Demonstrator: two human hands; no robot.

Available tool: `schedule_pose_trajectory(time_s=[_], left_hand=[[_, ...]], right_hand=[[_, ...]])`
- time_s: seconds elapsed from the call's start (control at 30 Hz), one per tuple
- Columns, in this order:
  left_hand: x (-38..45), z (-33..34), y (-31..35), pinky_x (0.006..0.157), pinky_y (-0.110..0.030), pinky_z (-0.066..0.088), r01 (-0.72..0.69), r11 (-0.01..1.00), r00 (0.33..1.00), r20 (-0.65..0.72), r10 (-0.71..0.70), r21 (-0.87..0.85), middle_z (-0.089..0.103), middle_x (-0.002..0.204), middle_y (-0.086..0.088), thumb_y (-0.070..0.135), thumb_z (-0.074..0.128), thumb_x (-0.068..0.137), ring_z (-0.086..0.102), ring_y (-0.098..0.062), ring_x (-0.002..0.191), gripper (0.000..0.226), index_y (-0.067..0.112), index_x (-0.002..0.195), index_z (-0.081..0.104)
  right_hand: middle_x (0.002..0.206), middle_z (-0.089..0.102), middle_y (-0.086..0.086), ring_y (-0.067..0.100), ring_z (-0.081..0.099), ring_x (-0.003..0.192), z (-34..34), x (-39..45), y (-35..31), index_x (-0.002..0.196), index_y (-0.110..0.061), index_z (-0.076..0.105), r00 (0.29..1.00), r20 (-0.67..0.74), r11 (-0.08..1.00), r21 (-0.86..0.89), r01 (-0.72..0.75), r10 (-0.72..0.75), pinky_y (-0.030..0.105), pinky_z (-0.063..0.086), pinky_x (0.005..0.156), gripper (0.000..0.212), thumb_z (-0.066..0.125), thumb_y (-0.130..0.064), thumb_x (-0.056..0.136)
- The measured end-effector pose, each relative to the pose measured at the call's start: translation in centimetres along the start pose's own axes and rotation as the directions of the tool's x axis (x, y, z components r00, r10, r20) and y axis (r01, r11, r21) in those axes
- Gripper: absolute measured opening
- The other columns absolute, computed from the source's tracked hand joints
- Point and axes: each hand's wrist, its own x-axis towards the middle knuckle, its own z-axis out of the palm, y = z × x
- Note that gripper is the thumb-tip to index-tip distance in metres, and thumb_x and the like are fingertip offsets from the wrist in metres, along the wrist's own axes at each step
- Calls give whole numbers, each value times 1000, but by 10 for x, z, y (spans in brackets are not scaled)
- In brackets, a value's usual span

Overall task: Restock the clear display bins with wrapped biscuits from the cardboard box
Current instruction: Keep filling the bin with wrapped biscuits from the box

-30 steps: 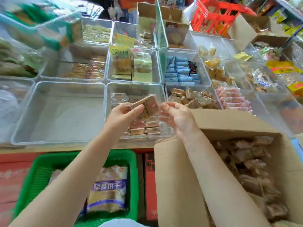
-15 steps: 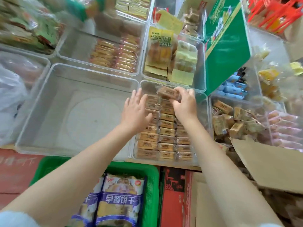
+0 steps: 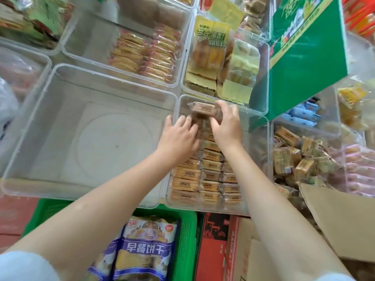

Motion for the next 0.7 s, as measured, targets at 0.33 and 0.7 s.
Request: schedule_pose_trajectory(time_s=[0.33, 0.7], left_hand=[[-16, 8, 5, 117, -56, 17, 8, 999, 1000, -9, -9, -38, 32, 162, -9, 46, 33, 102, 24, -25, 150, 60, 16, 155, 33], [-69, 7, 11, 124, -53, 5, -5, 984, 997, 79, 20, -177, 18, 168, -1, 40, 39, 102, 2, -19, 156, 57, 24, 156, 32]], right_hand=[[151, 40, 5, 23, 50, 130, 18, -16, -14, 133, -19, 61, 941, 330, 994, 42, -101, 82, 34, 37, 112, 44, 43, -7, 95], [138, 48, 5, 20, 52, 120, -20, -50, -28, 140, -25, 52, 942, 297, 967, 145, -208, 158, 30, 41, 101, 45, 47, -12, 97]])
